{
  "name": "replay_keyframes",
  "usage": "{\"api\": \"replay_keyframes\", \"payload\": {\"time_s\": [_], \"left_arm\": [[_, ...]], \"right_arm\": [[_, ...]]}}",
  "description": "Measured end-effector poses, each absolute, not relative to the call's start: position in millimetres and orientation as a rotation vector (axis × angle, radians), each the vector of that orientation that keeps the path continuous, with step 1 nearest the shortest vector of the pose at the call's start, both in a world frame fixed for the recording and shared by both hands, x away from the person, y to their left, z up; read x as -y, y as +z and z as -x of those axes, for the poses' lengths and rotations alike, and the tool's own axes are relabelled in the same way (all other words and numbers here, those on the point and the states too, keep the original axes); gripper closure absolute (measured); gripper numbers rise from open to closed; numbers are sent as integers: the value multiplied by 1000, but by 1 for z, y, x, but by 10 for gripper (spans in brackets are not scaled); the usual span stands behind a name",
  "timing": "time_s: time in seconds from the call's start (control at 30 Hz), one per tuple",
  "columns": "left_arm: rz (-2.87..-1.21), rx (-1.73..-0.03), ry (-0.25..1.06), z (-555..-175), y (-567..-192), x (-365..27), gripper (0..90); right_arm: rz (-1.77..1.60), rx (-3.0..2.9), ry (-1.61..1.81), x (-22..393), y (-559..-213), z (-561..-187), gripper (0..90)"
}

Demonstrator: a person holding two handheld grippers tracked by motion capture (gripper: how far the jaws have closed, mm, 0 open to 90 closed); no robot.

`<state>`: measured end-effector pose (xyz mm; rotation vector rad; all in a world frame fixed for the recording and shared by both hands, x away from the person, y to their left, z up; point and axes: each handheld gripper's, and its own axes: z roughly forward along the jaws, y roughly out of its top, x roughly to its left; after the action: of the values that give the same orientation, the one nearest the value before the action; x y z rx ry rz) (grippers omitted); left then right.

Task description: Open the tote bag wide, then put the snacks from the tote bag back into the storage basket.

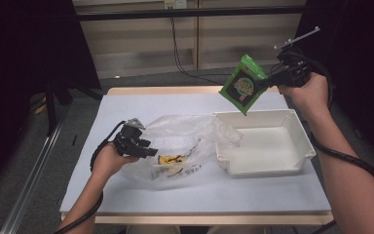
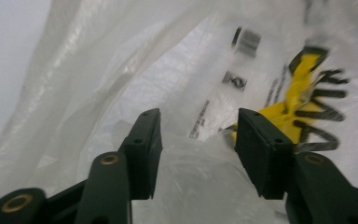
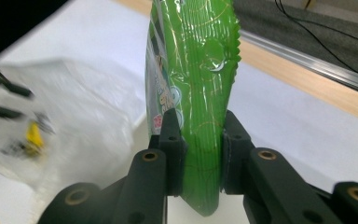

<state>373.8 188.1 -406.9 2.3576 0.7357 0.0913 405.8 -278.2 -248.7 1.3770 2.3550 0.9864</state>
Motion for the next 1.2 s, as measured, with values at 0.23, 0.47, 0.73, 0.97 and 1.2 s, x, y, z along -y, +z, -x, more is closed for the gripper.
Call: {"api": "replay_keyframes", "payload": {"time_s": [0.23,0.47,0.73,0.97,1.2], "left_arm": [[-2253,-725,79,-366,-390,-186,339],[-2226,-703,75,-364,-381,-180,268],[-2234,-698,84,-360,-381,-179,239],[-2235,-717,100,-355,-381,-188,228],[-2239,-712,101,-353,-382,-185,226]], "right_arm": [[-1216,-2515,871,286,-275,-399,754],[-931,-2686,698,298,-302,-395,753],[-811,-2838,579,288,-355,-429,744],[-694,-2813,643,279,-368,-454,730],[-777,-2662,621,277,-361,-458,334]]}}
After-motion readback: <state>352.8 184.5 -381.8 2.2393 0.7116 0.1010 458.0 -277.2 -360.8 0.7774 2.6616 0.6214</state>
